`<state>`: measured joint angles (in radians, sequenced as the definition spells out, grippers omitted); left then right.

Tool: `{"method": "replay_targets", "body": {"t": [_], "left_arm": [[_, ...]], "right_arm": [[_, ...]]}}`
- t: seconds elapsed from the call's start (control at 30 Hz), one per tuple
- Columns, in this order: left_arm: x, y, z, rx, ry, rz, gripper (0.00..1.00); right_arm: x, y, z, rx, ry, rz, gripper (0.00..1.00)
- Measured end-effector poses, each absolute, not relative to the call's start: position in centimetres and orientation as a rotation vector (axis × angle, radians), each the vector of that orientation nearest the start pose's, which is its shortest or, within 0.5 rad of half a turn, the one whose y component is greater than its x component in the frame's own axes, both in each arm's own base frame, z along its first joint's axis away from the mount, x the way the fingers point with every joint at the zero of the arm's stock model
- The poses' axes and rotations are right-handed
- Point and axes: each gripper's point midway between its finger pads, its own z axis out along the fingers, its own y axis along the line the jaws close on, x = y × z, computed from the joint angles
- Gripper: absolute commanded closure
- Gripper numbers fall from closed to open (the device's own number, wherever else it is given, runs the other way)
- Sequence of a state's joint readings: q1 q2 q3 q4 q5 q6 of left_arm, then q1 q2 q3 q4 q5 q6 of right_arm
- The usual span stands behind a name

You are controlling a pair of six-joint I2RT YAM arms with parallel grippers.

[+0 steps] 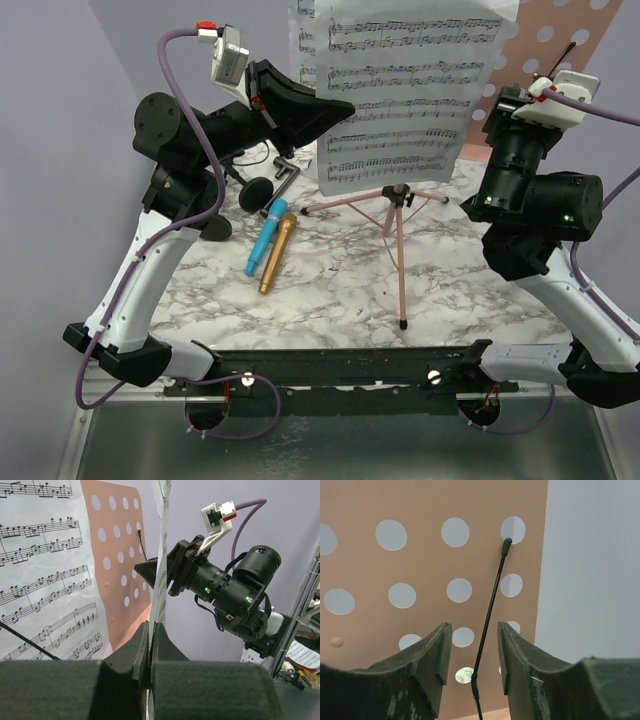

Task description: Set up the instrument practice props

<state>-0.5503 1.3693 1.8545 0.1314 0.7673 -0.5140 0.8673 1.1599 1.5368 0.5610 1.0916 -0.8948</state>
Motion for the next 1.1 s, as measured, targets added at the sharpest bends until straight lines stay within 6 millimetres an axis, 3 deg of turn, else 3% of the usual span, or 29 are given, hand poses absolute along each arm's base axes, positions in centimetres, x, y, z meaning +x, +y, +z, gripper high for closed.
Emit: {"method": "replay_targets", "body": {"t": [0.2, 0.5, 0.8, 1.1], "left_arm": [[21.1, -28.8, 61.8, 0.769, 0.965, -1.29, 1.0], [21.9, -29.1, 63.0, 0.773, 0.938, -1.266, 1.0], [22.7, -29.5, 63.4, 0.777, 0.934, -1.254, 1.0], [24.4, -31.2, 64.1, 0.786, 0.921, -1.265, 1.0]], "right_arm": [[27.2, 4.7, 58.8, 0.264, 1.167, -0.375, 0.68], [28.3, 4.7, 58.0, 0.286, 1.182, -0.376, 0.77], [28.4, 4.7, 57.9, 0.301, 1.172, -0.35, 0.9], [27.8, 4.6, 58.1, 0.286, 1.14, -0.294, 0.96]]}}
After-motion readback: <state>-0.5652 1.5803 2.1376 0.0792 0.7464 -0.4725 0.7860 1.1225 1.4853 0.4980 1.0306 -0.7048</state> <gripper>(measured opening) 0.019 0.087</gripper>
